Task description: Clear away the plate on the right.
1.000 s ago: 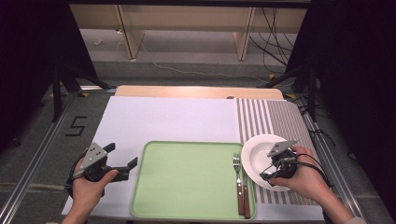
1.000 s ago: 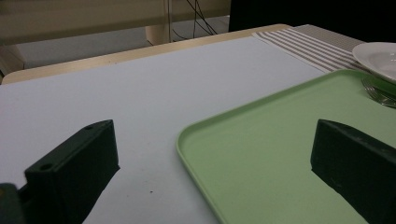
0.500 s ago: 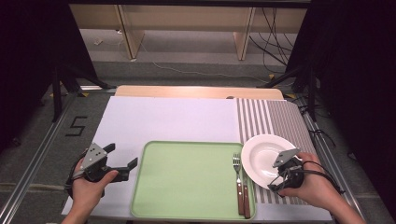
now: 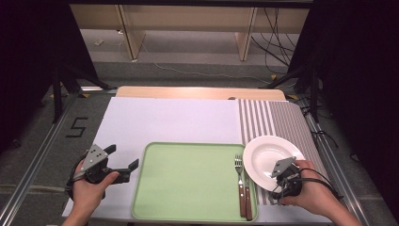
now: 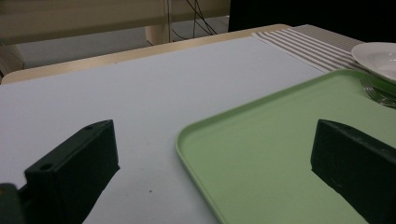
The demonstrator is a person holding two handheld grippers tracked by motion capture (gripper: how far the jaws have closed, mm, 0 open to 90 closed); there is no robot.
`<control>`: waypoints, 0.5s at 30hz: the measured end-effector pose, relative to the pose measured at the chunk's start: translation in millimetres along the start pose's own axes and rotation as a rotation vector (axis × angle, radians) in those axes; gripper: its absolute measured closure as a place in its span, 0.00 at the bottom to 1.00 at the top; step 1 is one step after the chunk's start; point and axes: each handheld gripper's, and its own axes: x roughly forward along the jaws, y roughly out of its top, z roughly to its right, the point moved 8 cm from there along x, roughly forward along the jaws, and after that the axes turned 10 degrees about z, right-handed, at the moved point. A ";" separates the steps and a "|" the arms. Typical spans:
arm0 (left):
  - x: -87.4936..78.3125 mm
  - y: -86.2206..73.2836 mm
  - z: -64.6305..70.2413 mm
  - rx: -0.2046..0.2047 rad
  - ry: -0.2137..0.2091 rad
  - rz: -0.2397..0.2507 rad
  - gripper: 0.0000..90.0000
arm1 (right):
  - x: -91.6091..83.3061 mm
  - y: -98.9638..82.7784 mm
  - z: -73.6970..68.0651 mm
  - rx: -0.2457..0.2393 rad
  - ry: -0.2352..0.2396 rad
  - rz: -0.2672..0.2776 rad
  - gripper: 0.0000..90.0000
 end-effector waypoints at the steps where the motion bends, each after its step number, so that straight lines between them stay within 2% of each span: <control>1: 0.0 0.0 0.1 0.000 0.000 0.000 0.00 | 0.5 -0.4 0.5 -0.004 0.000 -0.002 0.30; 5: 0.1 0.0 0.2 0.000 0.000 0.000 0.00 | 2.7 -2.9 0.6 -0.029 -0.004 -0.027 0.32; 15: -0.2 -0.1 0.0 0.003 -0.001 -0.001 0.00 | 11.3 1.7 -0.1 -0.095 -0.008 -0.022 0.43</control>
